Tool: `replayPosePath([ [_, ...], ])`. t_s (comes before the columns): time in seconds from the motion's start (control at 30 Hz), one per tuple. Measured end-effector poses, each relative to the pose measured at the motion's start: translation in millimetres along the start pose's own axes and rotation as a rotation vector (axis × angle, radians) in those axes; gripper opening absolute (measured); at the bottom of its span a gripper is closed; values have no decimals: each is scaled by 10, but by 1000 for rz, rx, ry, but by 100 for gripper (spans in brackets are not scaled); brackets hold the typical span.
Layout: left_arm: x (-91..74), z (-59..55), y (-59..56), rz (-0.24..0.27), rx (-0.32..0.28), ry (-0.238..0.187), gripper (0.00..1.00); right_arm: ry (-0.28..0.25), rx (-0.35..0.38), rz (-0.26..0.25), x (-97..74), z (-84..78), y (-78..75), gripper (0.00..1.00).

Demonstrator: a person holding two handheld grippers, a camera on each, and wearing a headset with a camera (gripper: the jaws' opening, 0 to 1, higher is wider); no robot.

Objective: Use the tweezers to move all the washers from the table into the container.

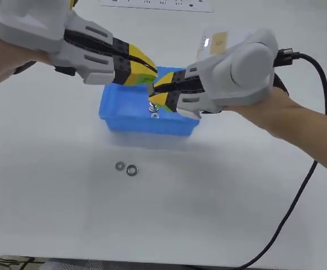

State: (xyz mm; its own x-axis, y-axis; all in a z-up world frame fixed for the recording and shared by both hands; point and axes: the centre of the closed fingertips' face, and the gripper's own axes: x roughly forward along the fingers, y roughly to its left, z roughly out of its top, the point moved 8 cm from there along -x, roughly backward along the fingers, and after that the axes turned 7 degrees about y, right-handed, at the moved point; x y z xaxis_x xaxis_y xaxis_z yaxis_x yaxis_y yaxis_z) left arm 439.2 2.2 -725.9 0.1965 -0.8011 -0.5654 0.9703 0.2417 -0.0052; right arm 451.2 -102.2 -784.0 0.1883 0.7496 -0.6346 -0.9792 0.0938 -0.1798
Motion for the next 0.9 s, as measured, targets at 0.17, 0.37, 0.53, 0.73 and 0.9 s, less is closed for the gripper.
replayPosePath([
  [0.17,46,-87,13,-3,-28,3,7,15,12,12,46,-55,34,10],
  [0.37,54,-91,5,-7,-24,5,6,13,24,16,39,-60,54,10],
  [0.53,15,-49,-7,2,-16,-3,6,8,31,4,-1,-33,67,12],
  [0.73,-93,58,-58,13,1,-25,5,-5,31,-16,-112,34,115,12],
  [0.9,-209,172,-158,13,20,-41,5,-42,54,-38,-193,104,138,12],
])
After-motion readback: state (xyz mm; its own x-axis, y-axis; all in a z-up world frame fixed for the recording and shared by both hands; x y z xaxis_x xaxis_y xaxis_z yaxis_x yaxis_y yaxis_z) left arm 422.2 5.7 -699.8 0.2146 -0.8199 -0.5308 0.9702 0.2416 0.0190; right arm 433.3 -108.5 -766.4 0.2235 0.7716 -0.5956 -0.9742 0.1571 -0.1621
